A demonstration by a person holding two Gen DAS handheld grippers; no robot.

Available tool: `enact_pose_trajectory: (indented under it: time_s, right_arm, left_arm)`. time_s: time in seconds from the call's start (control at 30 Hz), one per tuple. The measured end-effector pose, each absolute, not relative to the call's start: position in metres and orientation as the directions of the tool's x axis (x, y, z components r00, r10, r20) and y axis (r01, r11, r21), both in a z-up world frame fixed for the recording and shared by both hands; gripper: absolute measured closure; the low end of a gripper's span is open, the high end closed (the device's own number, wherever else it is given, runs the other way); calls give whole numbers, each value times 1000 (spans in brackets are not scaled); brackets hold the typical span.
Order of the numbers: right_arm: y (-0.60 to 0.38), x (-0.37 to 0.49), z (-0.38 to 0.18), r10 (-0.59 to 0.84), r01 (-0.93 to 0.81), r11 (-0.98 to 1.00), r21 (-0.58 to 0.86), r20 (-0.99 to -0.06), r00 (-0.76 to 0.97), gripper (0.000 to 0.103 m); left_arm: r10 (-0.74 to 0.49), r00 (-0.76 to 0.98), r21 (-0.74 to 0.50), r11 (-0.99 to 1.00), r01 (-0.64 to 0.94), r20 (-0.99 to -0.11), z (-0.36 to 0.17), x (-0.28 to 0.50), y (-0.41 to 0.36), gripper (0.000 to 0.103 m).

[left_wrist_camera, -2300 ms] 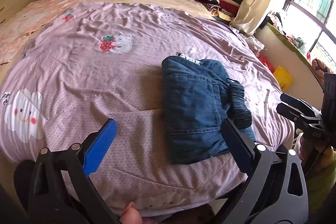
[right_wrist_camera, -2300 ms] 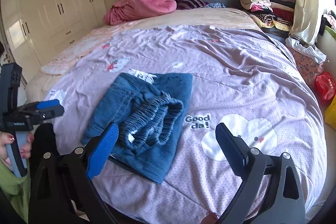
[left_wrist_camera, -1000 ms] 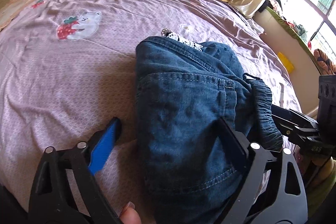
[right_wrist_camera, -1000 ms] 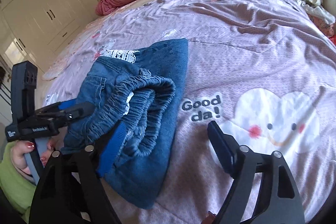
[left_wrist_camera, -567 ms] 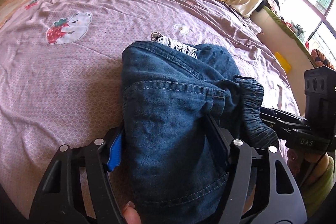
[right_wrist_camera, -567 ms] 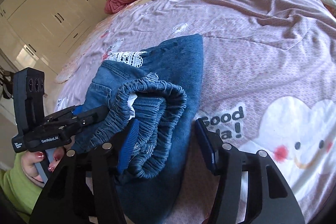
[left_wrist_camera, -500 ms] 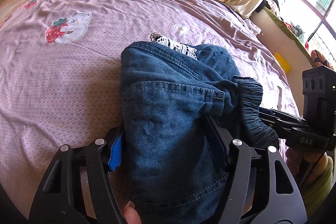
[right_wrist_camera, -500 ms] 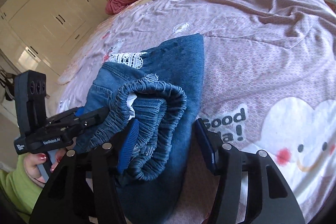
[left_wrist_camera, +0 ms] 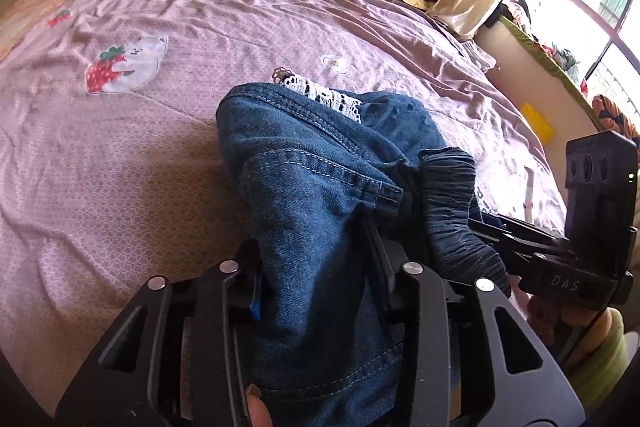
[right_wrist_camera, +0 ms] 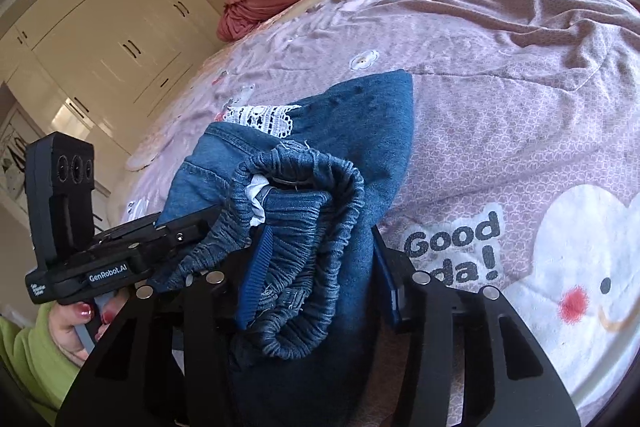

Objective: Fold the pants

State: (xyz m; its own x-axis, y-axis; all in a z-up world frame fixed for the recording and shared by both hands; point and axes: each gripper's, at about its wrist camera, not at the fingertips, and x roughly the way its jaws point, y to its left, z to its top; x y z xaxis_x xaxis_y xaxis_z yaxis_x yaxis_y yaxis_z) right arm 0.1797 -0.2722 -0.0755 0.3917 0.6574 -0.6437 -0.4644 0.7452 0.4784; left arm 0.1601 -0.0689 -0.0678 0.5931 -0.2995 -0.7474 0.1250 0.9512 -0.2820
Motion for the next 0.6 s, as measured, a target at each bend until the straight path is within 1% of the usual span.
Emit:
enact_pose_trajectory:
  time_s: [0.07,0.17,0.4,0.6]
  right_arm:
    - [-268,173,-70,637,-479,760,439,-648,417,63]
    - [-261,165,-62,610,-499,777,384,-654,447,65]
    - [-258,153,-47,602,-507,784,359,-639,478,68]
    - [-253,141,-30,605,-530,780,333,-619,501,68]
  left_arm:
    - [-279,605,-253,959,129,-746,-64,157,-72,77]
    - [-273,619,-245,960,133,-737,-58,151,-73,80]
    - [-283,632,-258,957,134,-721,-46,142,-71,82]
    - [-294,648,-263,954,147,-703,-32,133,-73,82]
